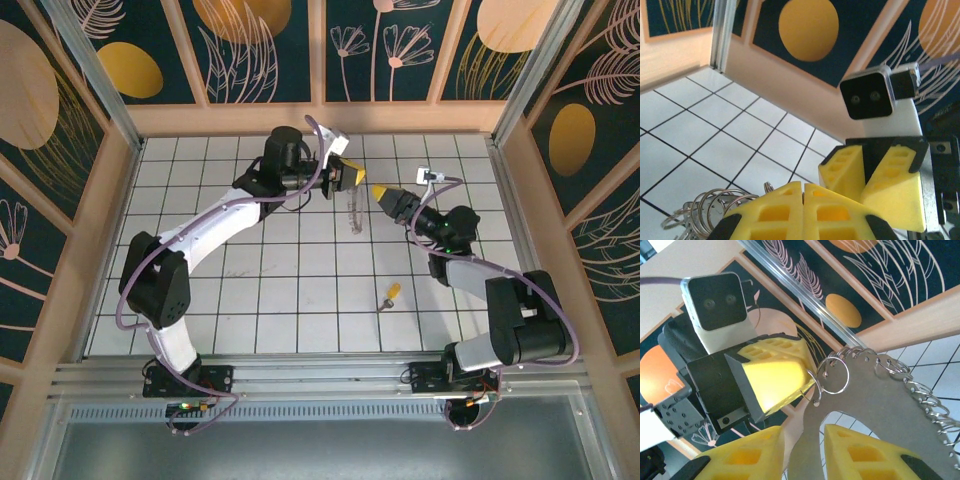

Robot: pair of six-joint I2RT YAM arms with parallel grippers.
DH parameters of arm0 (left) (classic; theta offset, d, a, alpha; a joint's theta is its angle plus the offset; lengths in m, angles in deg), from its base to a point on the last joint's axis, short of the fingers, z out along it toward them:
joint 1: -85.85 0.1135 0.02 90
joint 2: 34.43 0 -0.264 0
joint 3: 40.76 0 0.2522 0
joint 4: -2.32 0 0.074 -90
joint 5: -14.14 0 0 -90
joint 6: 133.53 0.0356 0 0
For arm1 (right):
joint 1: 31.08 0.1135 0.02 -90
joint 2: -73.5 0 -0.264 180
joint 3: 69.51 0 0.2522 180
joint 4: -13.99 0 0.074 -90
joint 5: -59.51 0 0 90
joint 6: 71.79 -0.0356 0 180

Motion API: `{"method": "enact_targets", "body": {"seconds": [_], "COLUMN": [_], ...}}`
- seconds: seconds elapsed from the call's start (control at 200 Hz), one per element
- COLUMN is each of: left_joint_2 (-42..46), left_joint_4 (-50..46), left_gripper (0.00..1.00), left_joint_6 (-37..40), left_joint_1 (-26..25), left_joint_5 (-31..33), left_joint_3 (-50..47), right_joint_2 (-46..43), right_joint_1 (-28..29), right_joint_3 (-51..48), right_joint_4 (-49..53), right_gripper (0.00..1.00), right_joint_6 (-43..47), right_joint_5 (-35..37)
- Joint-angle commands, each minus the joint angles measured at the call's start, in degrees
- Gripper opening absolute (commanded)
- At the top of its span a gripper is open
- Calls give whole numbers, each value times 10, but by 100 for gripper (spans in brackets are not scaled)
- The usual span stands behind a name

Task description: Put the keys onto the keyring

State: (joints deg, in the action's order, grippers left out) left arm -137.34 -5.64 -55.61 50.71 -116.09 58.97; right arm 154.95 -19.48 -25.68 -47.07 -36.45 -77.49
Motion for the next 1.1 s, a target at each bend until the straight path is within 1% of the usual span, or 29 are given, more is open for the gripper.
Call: {"method": "enact_targets", "body": {"seconds": [0.0,0.35,0.581,0.811,0.891,0.991,1.091], "left_joint_2": [-10,-8,-8,-7,-8,-10,-12], "left_joint_4": [-71,-10,20,50,59,67,76], "left_gripper": [0,0,0,0,0,0,0], "left_joint_6": [61,16,-6,-28,-35,-43,-51], "left_joint_1": [5,5,5,6,5,6,5], "left_joint_5": [-45,-90,-102,-110,-111,-111,-108], "left_joint_3": [27,-5,-19,-26,-28,-28,-30], "right_joint_2": [-10,46,50,65,69,76,84], "right_joint_1": [-3,2,14,25,27,30,32], "right_joint_3": [-3,0,2,14,14,13,14], "right_joint_4": [3,-111,-118,-124,-131,-144,-162], "right_gripper": [29,29,25,25,25,20,21], "right_joint_6": [25,-52,-52,-55,-58,-65,-75], "right_joint_5": [-30,-16,-4,-1,0,0,-5]}}
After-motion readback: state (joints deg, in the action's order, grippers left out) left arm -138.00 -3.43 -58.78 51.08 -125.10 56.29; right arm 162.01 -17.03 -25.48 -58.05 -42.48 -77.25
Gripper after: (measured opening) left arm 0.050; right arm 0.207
